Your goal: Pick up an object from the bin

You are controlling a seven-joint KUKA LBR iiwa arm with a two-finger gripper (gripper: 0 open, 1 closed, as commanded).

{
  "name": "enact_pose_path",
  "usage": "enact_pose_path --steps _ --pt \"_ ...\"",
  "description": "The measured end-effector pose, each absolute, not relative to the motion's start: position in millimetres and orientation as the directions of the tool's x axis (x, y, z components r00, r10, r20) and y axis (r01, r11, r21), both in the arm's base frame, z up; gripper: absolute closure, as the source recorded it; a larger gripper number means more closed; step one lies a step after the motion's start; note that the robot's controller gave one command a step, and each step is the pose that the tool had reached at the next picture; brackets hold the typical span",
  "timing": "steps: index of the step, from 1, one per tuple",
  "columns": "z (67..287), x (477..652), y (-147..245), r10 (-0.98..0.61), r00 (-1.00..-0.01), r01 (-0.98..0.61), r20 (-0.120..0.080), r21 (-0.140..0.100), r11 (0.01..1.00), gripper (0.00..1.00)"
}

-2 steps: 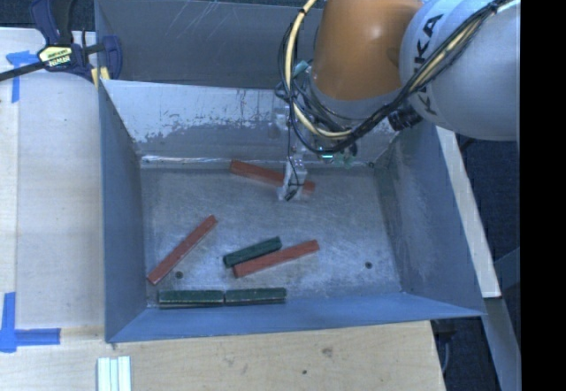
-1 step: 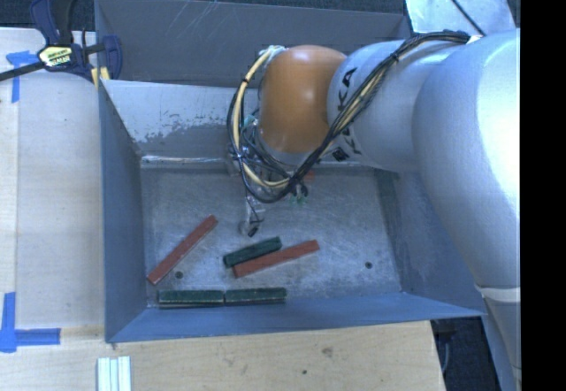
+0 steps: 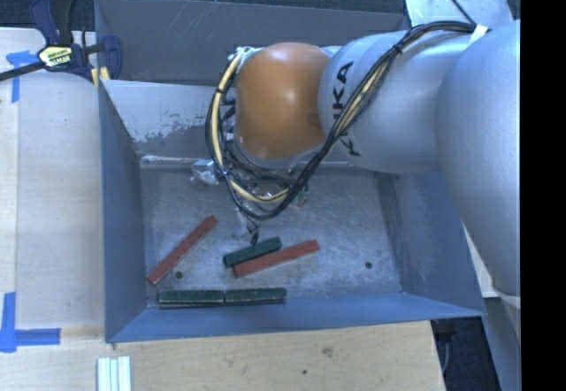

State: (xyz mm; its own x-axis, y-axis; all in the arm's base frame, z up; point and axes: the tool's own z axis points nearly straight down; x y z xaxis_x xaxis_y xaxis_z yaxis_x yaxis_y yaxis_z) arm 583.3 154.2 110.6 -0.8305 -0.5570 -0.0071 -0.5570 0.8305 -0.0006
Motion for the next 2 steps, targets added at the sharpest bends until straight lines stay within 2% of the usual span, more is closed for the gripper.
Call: enact_pose_path --steps 1,2 --pt "68.0 516.8 127.4 -0.523 -0.852 -0.523 0.004 0.002 0.852 0.00" --pt "73.6 520.8 128.1 -0.522 -0.853 -0.522 -0.001 -0.001 0.853 1.00"
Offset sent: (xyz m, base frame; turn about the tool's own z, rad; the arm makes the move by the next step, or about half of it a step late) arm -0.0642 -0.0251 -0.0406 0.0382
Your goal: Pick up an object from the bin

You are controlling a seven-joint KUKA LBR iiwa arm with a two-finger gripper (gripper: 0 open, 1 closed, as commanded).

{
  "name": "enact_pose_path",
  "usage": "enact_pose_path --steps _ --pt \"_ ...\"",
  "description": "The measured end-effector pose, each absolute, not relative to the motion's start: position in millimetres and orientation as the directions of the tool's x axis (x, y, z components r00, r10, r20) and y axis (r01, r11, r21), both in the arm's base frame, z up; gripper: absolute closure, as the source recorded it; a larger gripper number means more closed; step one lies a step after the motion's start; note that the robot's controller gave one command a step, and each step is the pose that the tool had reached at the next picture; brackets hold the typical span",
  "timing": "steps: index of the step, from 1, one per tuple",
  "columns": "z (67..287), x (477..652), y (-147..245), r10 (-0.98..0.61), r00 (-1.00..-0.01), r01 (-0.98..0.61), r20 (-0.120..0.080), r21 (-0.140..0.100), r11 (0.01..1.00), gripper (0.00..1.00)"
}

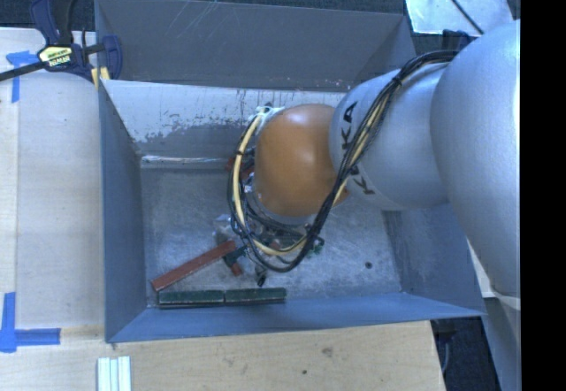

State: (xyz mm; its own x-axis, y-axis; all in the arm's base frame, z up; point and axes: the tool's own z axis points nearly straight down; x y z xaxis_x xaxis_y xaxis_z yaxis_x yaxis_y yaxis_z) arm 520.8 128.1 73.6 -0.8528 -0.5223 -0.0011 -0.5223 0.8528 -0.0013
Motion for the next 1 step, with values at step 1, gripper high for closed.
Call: enact_pose_path --steps 1 --pt "166.4 532.8 150.0 -0.523 -0.852 -0.523 -0.012 -0.003 0.852 1.00"
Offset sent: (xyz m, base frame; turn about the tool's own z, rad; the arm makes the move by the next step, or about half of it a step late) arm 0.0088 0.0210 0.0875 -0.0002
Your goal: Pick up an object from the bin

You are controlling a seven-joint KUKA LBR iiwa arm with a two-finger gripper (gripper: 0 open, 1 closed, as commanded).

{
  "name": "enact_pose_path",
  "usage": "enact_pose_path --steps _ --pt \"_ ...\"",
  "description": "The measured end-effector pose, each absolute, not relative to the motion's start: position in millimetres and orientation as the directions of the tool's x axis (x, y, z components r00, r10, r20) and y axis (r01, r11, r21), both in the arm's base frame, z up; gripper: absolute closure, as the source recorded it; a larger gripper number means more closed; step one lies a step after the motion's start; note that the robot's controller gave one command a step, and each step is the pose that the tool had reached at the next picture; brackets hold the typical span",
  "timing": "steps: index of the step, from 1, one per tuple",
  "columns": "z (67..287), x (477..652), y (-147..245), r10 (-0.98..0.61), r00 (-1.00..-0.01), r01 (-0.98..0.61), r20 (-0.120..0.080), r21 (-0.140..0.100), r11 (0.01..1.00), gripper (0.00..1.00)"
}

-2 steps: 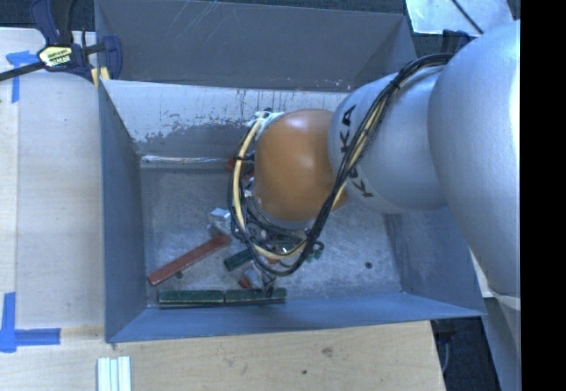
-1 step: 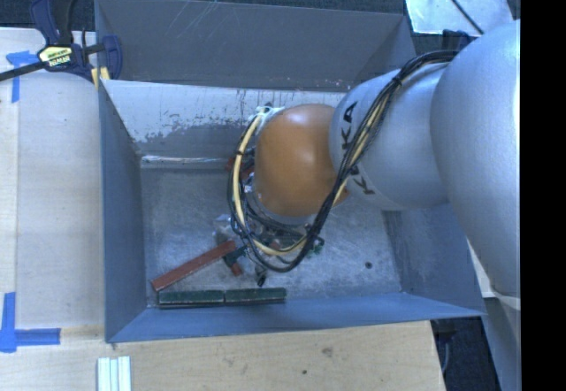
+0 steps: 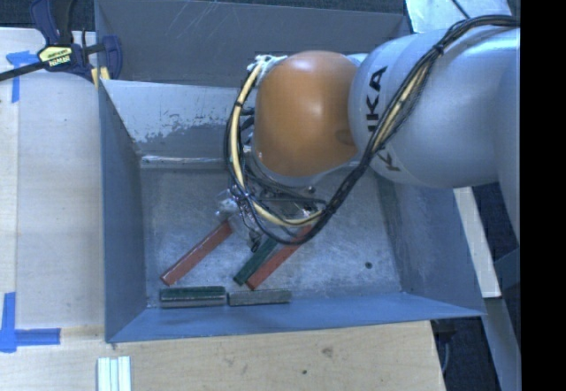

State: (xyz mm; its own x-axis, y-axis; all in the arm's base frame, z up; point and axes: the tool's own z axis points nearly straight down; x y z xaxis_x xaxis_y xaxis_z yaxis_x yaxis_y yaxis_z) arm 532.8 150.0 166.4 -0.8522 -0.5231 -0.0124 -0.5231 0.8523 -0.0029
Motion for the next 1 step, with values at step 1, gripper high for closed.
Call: enact_pose_path --steps 1 --pt "277.4 544.1 144.6 -0.552 -0.834 -0.552 -0.013 -0.004 0.834 1.00"
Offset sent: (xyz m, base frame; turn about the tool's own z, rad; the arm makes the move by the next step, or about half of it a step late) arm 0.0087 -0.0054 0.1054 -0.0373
